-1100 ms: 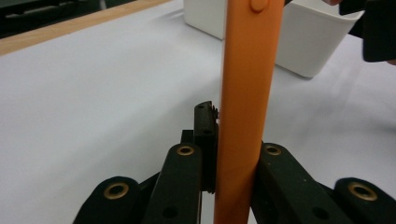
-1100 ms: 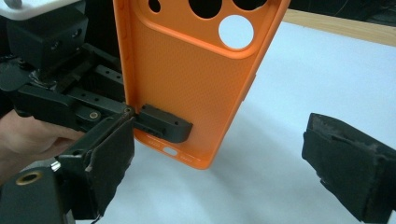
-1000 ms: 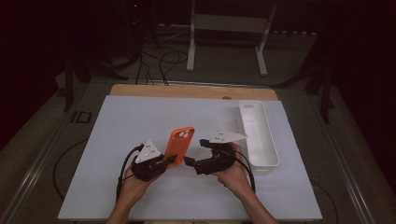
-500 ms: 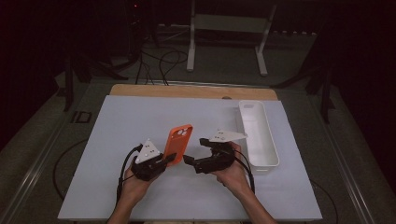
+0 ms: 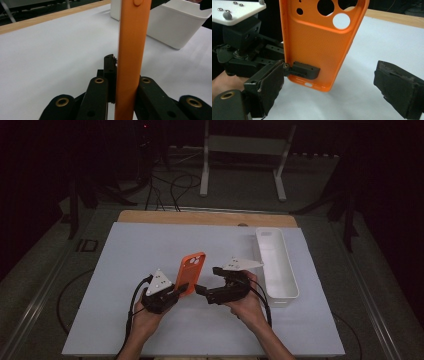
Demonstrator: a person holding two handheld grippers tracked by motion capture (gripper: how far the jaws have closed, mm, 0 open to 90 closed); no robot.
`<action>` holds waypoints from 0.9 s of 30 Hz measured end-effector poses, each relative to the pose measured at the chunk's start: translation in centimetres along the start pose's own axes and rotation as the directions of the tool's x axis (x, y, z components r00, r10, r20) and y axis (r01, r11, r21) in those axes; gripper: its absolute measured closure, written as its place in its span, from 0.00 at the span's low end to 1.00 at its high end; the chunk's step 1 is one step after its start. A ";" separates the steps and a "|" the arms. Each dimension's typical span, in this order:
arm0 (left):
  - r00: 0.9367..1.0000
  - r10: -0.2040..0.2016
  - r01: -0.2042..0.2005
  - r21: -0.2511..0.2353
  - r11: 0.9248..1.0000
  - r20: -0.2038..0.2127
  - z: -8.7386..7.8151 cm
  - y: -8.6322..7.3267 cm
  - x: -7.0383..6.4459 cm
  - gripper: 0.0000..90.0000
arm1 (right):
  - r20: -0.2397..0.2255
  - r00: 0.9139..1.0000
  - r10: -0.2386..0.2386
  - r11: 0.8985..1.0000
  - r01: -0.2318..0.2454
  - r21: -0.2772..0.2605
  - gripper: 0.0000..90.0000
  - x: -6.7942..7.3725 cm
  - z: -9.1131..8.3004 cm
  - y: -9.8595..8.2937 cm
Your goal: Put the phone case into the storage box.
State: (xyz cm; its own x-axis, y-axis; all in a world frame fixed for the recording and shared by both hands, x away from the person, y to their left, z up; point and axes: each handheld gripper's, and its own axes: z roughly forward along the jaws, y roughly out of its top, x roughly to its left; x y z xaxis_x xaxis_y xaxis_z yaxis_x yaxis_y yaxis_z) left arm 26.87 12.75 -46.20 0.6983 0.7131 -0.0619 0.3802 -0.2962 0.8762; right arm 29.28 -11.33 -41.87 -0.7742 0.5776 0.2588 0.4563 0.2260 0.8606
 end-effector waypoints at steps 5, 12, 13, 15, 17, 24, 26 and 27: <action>1.000 0.000 0.000 0.001 1.000 -0.008 0.1 -0.1 -0.1 0.95 | 0.006 1.000 0.003 1.000 -0.003 -0.006 0.10 0.2 0.1 0.3; 1.000 0.007 -0.007 0.000 1.000 -0.021 0.3 -0.2 -0.2 0.95 | 0.006 1.000 0.009 1.000 -0.009 -0.016 0.10 0.4 0.2 0.6; 1.000 0.004 -0.004 0.000 1.000 -0.019 0.3 -0.2 -0.3 0.95 | 0.005 1.000 0.011 1.000 -0.011 -0.017 0.10 0.4 0.3 0.7; 1.000 0.007 -0.007 0.001 1.000 -0.025 0.4 -0.3 -0.3 0.95 | 0.006 1.000 0.012 1.000 -0.012 -0.022 0.10 0.5 0.3 0.7; 1.000 0.007 -0.007 0.000 1.000 -0.026 0.4 -0.3 -0.3 0.95 | 0.010 1.000 0.013 1.000 -0.013 -0.022 0.10 0.5 0.3 0.8; 0.999 0.008 -0.008 -0.002 1.000 -0.038 0.5 -0.4 -0.5 0.95 | 0.012 1.000 0.027 0.999 -0.026 -0.022 0.10 0.7 0.5 1.1; 0.999 0.011 -0.011 -0.002 1.000 -0.040 0.5 -0.4 -0.5 0.95 | 0.012 0.999 0.029 0.999 -0.029 -0.022 0.10 0.7 0.5 1.2; 0.999 0.014 -0.014 -0.002 1.000 -0.042 0.6 -0.4 -0.5 0.95 | 0.012 0.999 0.030 0.999 -0.030 -0.025 0.10 0.7 0.5 1.3</action>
State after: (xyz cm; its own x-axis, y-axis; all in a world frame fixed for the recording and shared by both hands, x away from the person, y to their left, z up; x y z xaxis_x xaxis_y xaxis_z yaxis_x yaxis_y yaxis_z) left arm 26.68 12.12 -46.75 0.6773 0.7351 -0.0299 0.3695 -0.3048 0.8778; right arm 29.54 -10.19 -40.80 -0.7548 0.5935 0.2794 0.4683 0.1893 0.8630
